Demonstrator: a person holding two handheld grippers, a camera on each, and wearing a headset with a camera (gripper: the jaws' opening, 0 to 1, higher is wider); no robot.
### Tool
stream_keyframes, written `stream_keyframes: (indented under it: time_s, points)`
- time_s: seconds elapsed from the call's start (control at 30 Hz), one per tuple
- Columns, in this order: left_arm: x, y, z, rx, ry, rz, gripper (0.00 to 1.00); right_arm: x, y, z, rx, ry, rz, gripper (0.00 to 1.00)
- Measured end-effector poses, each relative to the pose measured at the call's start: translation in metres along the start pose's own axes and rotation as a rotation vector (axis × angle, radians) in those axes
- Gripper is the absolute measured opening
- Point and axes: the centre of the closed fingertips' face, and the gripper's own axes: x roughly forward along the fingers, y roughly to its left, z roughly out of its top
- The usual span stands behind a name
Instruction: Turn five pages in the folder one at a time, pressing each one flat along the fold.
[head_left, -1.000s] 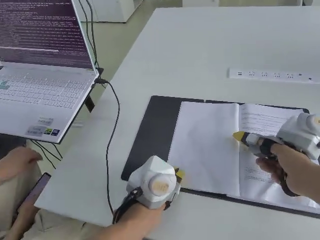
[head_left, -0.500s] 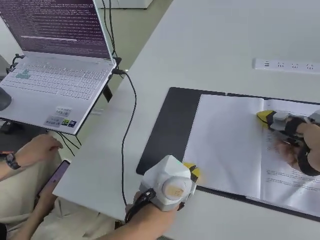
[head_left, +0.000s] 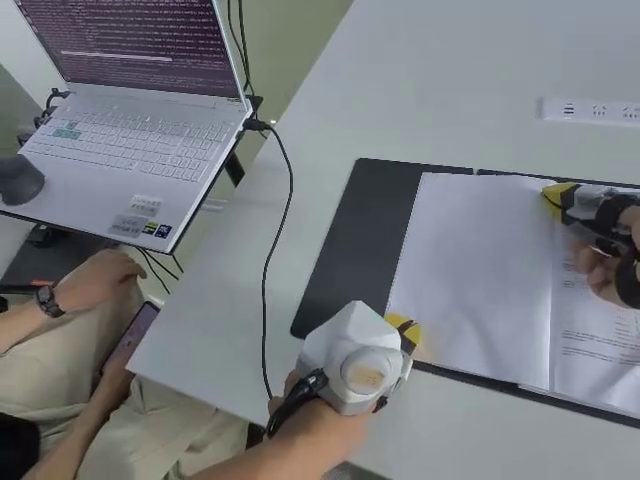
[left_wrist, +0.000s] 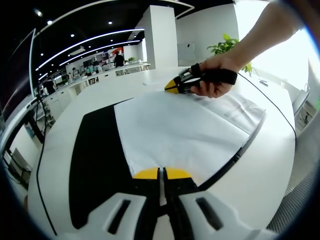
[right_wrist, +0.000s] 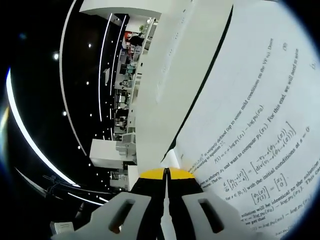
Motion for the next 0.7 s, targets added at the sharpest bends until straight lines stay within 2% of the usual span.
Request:
stream_keyframes:
  time_s: [0.17,0.27,0.3,0.37,0.4,0.5,0.53,0.7]
  points:
    - [0.000,0.000,0.000,-0.001,0.002,0.002,0.01,0.006,-0.001,0.007,0.000,-0.046,-0.016,0.00]
    - [0.000,0.000,0.000,-0.004,0.001,0.005,0.01,0.003,0.000,0.004,-0.061,-0.046,-0.015,0.00]
    - [-0.001,0.000,0.000,0.000,0.003,0.005,0.01,0.002,-0.001,0.001,-0.081,-0.024,-0.015,0.00]
    - [-0.001,0.000,0.000,-0.002,0.004,0.004,0.01,-0.001,-0.002,-0.001,-0.064,-0.010,-0.014,0.00]
    - [-0.001,0.000,0.000,-0.002,0.005,0.004,0.01,-0.004,-0.004,-0.005,-0.048,0.016,-0.013,0.00]
    - [-0.001,0.001,-0.001,-0.005,0.006,0.005,0.01,-0.011,-0.006,-0.013,-0.064,0.067,-0.008,0.00]
    - [-0.001,0.001,-0.001,-0.004,0.006,0.005,0.01,-0.015,-0.007,-0.018,-0.064,0.096,-0.006,0.00]
    - [-0.002,0.000,-0.001,0.002,0.011,0.005,0.01,-0.036,-0.010,-0.038,-0.049,0.158,0.022,0.00]
